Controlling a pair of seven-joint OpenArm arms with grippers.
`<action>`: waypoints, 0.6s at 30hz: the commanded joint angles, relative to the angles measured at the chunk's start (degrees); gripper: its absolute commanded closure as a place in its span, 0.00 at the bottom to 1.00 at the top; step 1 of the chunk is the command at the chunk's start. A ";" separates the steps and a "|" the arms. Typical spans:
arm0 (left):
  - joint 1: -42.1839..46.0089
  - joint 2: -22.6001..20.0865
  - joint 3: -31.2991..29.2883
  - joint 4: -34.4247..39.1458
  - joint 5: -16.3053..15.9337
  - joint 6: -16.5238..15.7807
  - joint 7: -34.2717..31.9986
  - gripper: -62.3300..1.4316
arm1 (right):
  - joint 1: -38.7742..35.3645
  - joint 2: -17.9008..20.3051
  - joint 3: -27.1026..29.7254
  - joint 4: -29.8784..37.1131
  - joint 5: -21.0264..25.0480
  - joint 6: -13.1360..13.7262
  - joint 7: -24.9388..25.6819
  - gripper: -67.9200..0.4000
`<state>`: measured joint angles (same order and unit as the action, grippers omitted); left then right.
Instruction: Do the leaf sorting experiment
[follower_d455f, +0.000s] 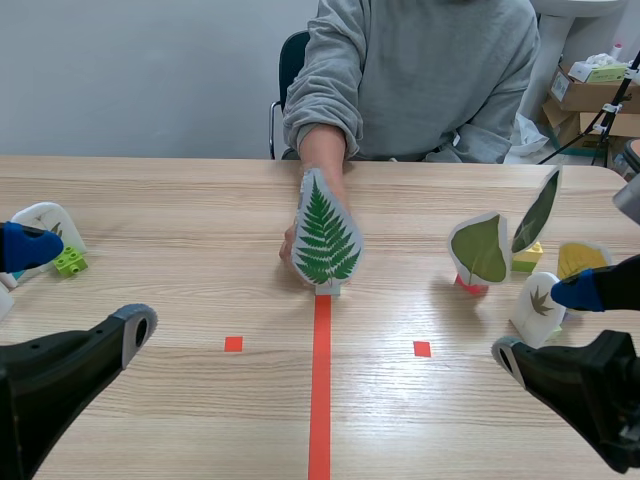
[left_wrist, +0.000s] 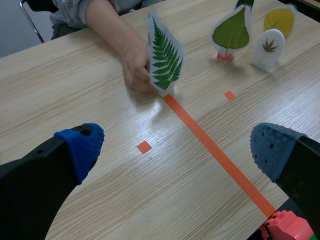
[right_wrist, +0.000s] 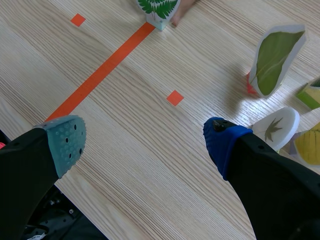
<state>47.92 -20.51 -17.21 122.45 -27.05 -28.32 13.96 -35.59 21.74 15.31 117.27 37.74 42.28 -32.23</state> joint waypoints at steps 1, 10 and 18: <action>-0.20 -0.31 -0.09 0.09 -0.33 0.04 -0.39 0.00 | 0.35 0.48 0.37 -0.13 0.39 0.44 0.81 0.29; -0.20 -0.31 -0.09 0.09 -0.15 0.04 -0.39 0.00 | 0.35 0.48 0.37 -0.13 0.39 0.44 0.79 0.29; -0.20 -0.31 -0.09 0.09 -0.15 0.04 -0.39 0.00 | 0.35 0.48 0.37 -0.13 0.37 0.44 0.17 0.29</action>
<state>47.92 -20.51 -17.21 122.45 -27.05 -28.32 13.96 -35.59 21.74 15.31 117.27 37.74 42.28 -32.49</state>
